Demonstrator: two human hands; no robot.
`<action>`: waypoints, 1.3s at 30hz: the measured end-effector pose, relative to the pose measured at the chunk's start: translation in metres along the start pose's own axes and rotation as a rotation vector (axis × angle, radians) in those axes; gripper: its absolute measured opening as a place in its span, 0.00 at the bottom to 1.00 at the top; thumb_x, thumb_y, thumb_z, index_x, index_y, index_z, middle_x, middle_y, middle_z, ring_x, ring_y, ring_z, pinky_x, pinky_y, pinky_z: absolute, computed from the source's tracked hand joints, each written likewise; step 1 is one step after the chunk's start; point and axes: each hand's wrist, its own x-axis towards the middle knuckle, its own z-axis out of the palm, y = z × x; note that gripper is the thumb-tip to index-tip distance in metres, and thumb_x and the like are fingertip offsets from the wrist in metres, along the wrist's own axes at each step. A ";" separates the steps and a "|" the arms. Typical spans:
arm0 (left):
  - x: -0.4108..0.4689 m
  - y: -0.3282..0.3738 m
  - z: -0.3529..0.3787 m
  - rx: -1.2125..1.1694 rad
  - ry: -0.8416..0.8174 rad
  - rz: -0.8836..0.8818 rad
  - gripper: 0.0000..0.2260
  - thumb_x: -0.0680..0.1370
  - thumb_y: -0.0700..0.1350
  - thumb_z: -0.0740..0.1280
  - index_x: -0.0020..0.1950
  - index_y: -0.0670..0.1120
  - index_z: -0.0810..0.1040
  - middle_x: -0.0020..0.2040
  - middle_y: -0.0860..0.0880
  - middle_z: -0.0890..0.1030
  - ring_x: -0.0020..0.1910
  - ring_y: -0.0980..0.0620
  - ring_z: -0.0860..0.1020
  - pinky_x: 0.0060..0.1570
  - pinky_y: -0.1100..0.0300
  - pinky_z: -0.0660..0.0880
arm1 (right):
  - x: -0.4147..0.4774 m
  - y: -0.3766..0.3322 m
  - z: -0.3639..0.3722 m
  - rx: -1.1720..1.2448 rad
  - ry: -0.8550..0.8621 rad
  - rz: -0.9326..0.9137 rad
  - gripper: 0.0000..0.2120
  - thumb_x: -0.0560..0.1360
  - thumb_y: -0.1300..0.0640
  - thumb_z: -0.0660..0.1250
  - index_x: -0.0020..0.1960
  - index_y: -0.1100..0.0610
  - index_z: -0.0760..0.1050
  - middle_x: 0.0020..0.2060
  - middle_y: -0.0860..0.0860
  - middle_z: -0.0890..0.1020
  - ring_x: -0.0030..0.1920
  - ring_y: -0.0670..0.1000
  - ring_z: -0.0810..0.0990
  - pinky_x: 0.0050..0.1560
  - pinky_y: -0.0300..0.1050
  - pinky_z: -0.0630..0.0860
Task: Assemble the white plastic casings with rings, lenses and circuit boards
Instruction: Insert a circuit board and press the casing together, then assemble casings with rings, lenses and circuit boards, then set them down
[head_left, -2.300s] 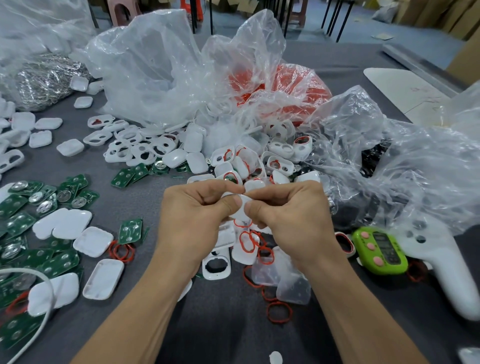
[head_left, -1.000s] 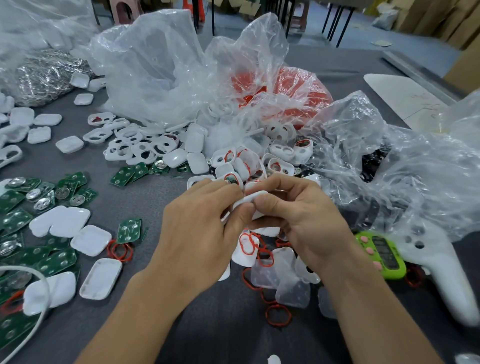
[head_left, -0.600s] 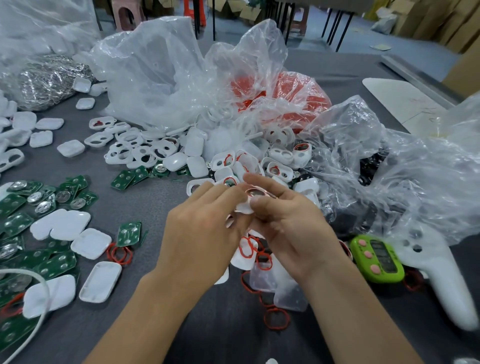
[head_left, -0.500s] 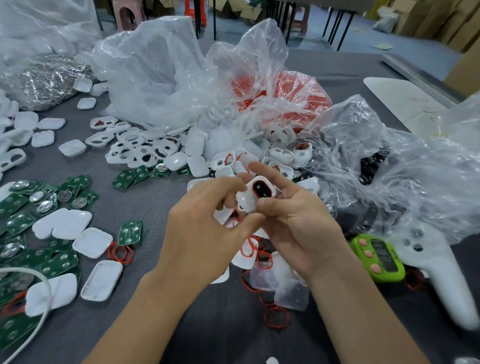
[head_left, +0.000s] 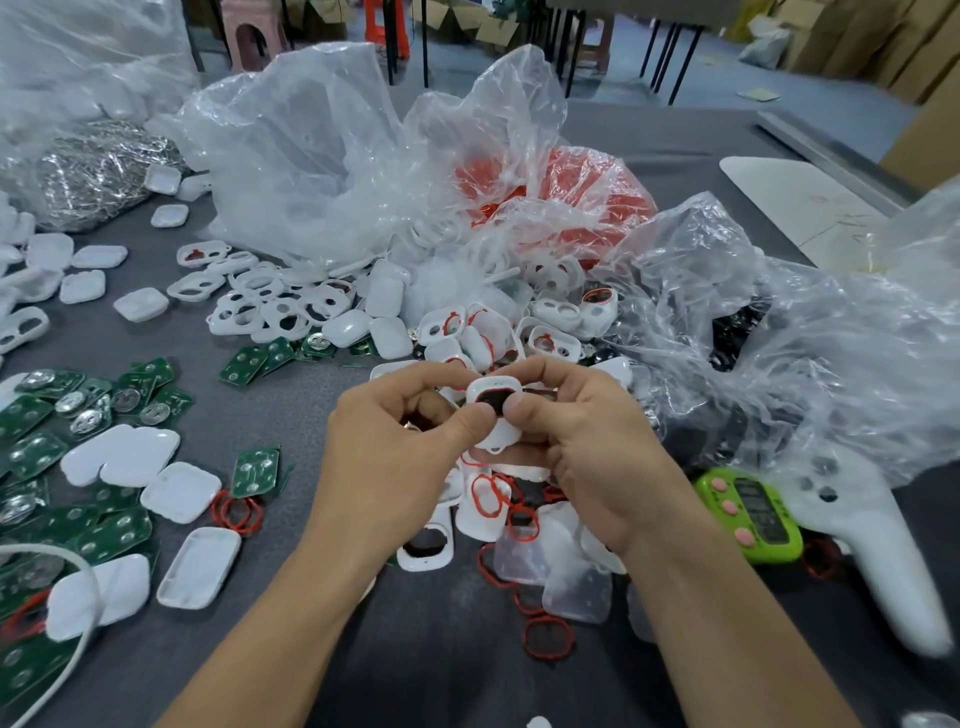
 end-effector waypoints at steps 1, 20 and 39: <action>0.000 0.000 0.000 -0.002 -0.001 0.004 0.08 0.67 0.50 0.77 0.45 0.59 0.85 0.27 0.55 0.75 0.26 0.58 0.71 0.28 0.66 0.69 | 0.000 0.001 0.001 0.001 0.011 -0.007 0.07 0.80 0.72 0.62 0.52 0.65 0.78 0.44 0.61 0.84 0.41 0.56 0.84 0.45 0.54 0.86; 0.003 -0.001 0.007 -0.084 0.045 -0.127 0.05 0.66 0.48 0.74 0.33 0.50 0.80 0.26 0.53 0.73 0.26 0.56 0.68 0.26 0.63 0.67 | 0.001 0.013 0.007 -0.213 -0.080 -0.094 0.19 0.75 0.76 0.62 0.55 0.56 0.79 0.45 0.62 0.85 0.48 0.56 0.84 0.55 0.58 0.84; 0.013 0.003 -0.019 -0.005 0.302 -0.067 0.10 0.69 0.43 0.64 0.40 0.54 0.85 0.27 0.55 0.72 0.26 0.58 0.65 0.24 0.65 0.61 | -0.027 -0.006 0.004 -0.419 -0.182 0.021 0.17 0.74 0.74 0.66 0.54 0.55 0.75 0.36 0.56 0.79 0.33 0.56 0.79 0.41 0.59 0.78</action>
